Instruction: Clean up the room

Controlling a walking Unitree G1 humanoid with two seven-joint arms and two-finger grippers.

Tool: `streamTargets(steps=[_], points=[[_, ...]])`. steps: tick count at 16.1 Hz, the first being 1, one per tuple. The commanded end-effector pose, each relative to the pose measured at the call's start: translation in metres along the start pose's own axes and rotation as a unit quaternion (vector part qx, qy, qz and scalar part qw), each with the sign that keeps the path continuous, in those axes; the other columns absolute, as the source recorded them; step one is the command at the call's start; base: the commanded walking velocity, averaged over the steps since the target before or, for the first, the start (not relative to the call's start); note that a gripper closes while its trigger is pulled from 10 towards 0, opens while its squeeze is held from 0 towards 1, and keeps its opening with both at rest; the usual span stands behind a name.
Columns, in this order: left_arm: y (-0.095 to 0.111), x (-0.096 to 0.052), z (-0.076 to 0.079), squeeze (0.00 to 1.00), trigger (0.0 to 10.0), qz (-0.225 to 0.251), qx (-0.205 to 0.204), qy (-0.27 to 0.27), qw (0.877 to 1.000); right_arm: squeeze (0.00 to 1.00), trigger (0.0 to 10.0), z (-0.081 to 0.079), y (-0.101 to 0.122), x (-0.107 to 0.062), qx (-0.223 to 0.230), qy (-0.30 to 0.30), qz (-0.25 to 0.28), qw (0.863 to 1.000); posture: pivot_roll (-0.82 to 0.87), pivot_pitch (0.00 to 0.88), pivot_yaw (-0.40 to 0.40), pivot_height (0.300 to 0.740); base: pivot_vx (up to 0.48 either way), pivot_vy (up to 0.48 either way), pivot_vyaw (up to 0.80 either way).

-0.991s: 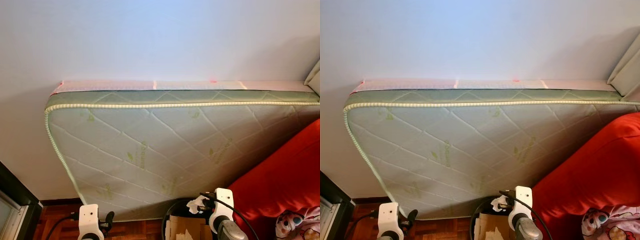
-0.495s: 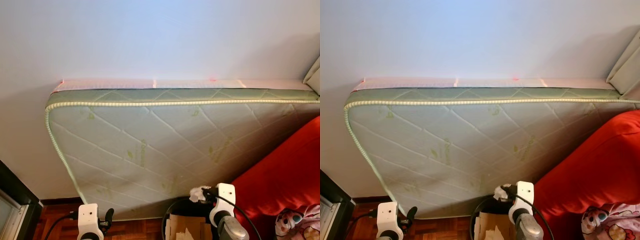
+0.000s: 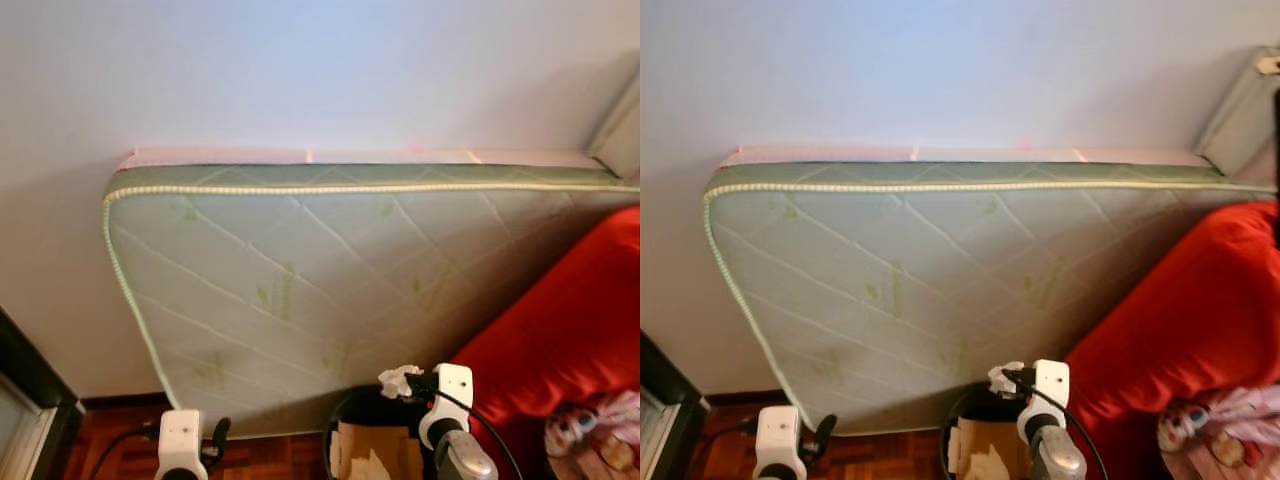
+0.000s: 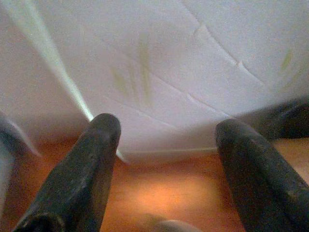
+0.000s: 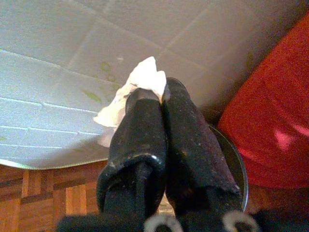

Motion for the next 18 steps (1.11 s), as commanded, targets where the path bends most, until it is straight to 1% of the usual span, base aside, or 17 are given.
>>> streamTargets(steps=[1,2,3,4,5,6,7,8,9,11,14,16,18], points=[[0.097,0.019,-0.018,0.0,10.0,0.2,0.119,0.045,0.971,0.0,10.0,0.002,0.007,0.001,-0.002,-0.004,0.014,1.0,0.1,0.0,-0.108,0.671,0.0,0.0,0.0],[0.105,0.025,-0.022,0.0,10.0,0.195,0.052,0.039,0.979,0.0,10.0,0.001,0.007,0.001,-0.002,-0.002,0.014,1.0,0.1,0.0,-0.109,0.671,0.0,0.0,0.0],[0.098,0.03,-0.019,0.0,10.0,0.168,-0.052,0.019,0.984,0.0,10.0,0.0,0.006,0.001,-0.002,-0.002,0.013,1.0,0.1,0.0,-0.111,0.671,0.0,0.0,0.0],[0.11,0.031,-0.021,0.0,10.0,0.187,-0.081,0.016,0.979,0.0,10.0,0.0,0.006,0.001,-0.003,-0.001,0.013,1.0,0.1,0.0,-0.111,0.671,0.0,0.0,0.0],[0.121,0.031,-0.026,0.0,10.0,0.201,-0.05,0.028,0.978,0.0,10.0,-0.001,0.005,0.001,-0.003,0.0,0.011,1.0,0.1,0.0,-0.112,0.671,0.0,0.0,0.0],[0.127,0.029,-0.026,0.0,10.0,0.203,-0.026,0.045,0.978,0.0,10.0,-0.001,0.004,0.001,-0.003,0.001,0.01,1.0,0.11,0.0,-0.114,0.671,0.0,0.0,0.0],[0.125,0.027,-0.022,0.0,10.0,0.198,-0.036,0.049,0.978,0.0,10.0,-0.001,0.005,0.001,-0.003,0.001,0.011,1.0,0.11,0.0,-0.113,0.671,0.0,0.0,0.0],[0.12,0.024,-0.018,0.0,10.0,0.185,-0.067,0.047,0.979,0.0,10.0,-0.002,0.006,0.002,-0.003,0.001,0.013,1.0,0.1,0.0,-0.112,0.671,0.0,0.0,0.0],[0.101,0.017,-0.016,0.0,10.0,0.154,-0.121,0.042,0.98,0.0,10.0,-0.003,0.011,0.003,-0.005,0.002,0.023,1.0,0.1,0.0,-0.112,0.671,0.0,0.0,0.0],[0.096,0.014,-0.016,0.0,10.0,0.144,-0.124,0.039,0.981,0.0,10.0,-0.003,0.014,0.003,-0.005,0.002,0.027,1.0,0.1,0.0,-0.115,0.671,0.0,0.0,0.0],[0.096,0.013,-0.017,0.0,10.0,0.136,-0.13,0.035,0.981,0.0,10.0,-0.001,0.013,0.005,-0.011,-0.002,0.018,1.0,0.1,0.0,-0.12,0.671,0.0,0.0,0.0],[0.097,0.013,-0.019,0.0,10.0,0.135,-0.134,0.029,0.981,0.0,10.0,-0.003,0.015,0.005,-0.015,-0.001,0.022,1.0,0.1,0.0,-0.121,0.646,0.0,0.0,0.0],[0.098,0.013,-0.018,0.0,10.0,0.134,-0.136,0.024,0.981,0.0,10.0,-0.004,0.017,0.005,-0.008,0.001,0.03,1.0,0.1,0.0,-0.122,0.646,0.0,0.0,0.0]])
Point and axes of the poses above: a point about 5 cm out from each wrist's last joint towards the gripper, its own x axis pointing out of the wrist towards the gripper, its own y axis along the axis of the wrist's last joint, z = x × y, the point moved 5 cm from there along x, pointing out of the wrist towards the gripper, and after that the axes turned 2 degrees about x, right-handed, at the moved point
